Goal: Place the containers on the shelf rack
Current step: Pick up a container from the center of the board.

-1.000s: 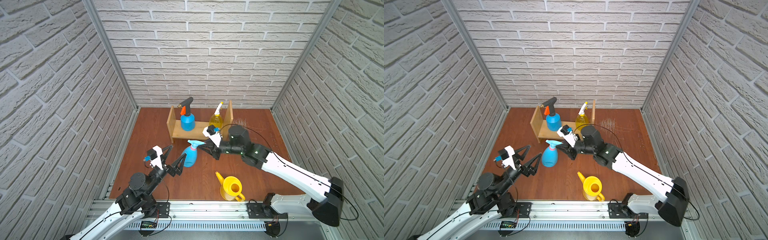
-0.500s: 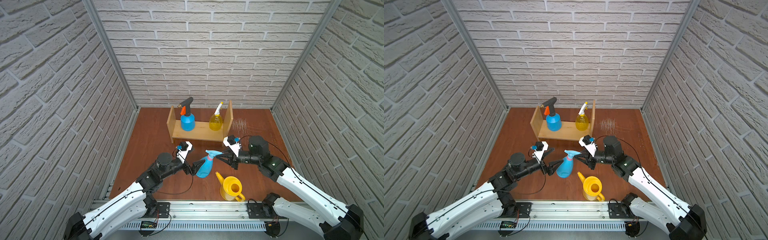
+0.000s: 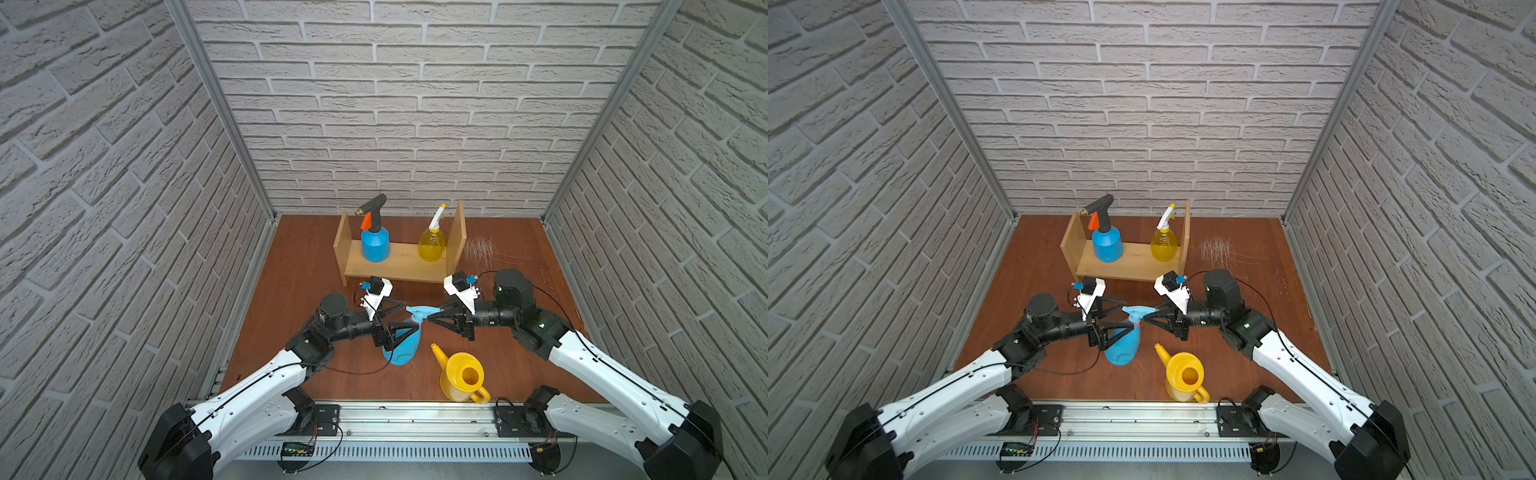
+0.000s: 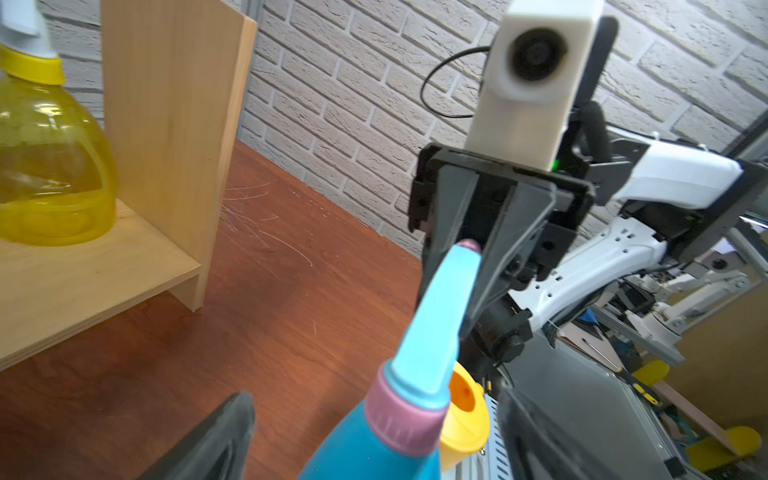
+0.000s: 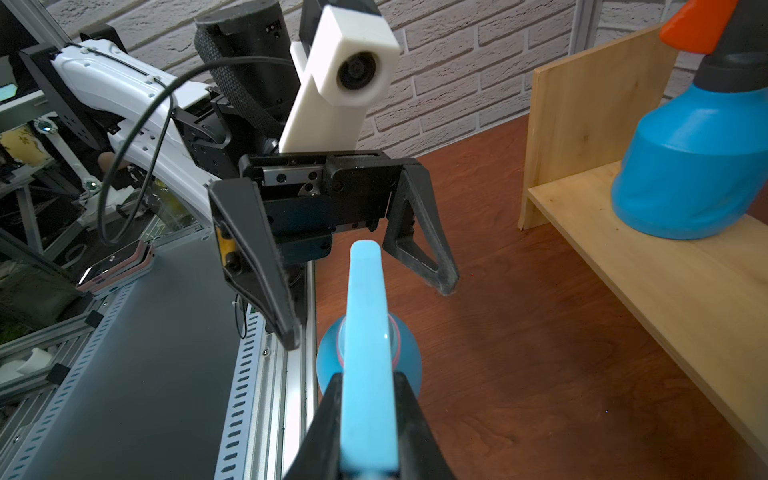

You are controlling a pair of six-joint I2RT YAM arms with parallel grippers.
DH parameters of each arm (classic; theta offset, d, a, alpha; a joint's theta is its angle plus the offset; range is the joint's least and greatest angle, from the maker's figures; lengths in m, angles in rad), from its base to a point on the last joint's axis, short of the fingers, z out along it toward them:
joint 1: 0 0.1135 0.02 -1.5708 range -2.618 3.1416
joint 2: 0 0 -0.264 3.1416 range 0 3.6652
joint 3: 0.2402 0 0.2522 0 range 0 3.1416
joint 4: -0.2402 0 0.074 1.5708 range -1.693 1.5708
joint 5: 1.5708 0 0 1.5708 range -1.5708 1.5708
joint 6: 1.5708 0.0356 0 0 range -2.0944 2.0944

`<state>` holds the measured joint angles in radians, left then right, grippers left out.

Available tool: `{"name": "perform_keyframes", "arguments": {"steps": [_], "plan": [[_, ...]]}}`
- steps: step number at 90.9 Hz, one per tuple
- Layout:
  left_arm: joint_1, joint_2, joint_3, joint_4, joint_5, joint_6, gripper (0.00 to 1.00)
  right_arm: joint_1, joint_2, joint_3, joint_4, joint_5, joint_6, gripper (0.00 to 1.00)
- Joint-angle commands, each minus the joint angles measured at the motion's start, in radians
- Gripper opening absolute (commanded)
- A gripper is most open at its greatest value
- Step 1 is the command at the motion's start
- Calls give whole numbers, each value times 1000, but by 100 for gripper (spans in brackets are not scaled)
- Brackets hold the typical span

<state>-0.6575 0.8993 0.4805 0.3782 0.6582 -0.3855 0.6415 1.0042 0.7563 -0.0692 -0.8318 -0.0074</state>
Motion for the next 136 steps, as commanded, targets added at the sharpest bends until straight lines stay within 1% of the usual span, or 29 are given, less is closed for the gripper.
{"name": "perform_keyframes", "arguments": {"steps": [1,16,32,49,58,67,70,80,84,87,90,96,104,110,117,121,124,131,136], "plan": [[-17,25,46,51,88,3,93,8,2,6,66,-84,1,3],[-32,70,83,-7,119,32,86,17,5,12,55,-89,-9,3],[-49,76,104,-62,129,74,80,21,7,14,49,-90,-11,4],[-64,90,126,-103,156,104,69,23,2,14,46,-90,-14,4],[-67,106,139,-124,173,118,59,23,-1,14,46,-90,-14,4],[-68,114,146,-129,189,120,42,24,-2,15,46,-92,-16,3],[-68,114,147,-131,189,121,33,24,-3,14,46,-92,-16,3],[-69,98,142,-135,176,127,18,26,-4,15,46,-91,-15,4],[-69,90,141,-141,166,133,10,27,-5,14,48,-87,-12,7],[-69,80,139,-150,151,139,4,27,-8,14,50,-83,-8,12],[-70,72,137,-156,137,147,0,29,-12,11,55,-72,-2,19],[-69,50,131,-165,103,161,0,30,-30,-1,80,-30,19,39],[-69,8,118,-192,23,191,0,30,-74,-36,129,50,63,59],[-68,-47,96,-206,-75,218,0,30,-136,-61,146,126,80,70],[-68,-132,57,-204,-256,246,0,30,-215,-97,163,247,98,77],[-67,-166,32,-196,-400,256,0,30,-265,-122,175,328,104,80],[-65,-215,12,-171,-504,262,0,29,-297,-146,192,401,119,83],[-58,-263,-31,-92,-727,265,0,29,-369,-212,238,543,152,90],[-45,-269,-50,-14,-804,285,0,30,-410,-246,253,634,171,93]]}}
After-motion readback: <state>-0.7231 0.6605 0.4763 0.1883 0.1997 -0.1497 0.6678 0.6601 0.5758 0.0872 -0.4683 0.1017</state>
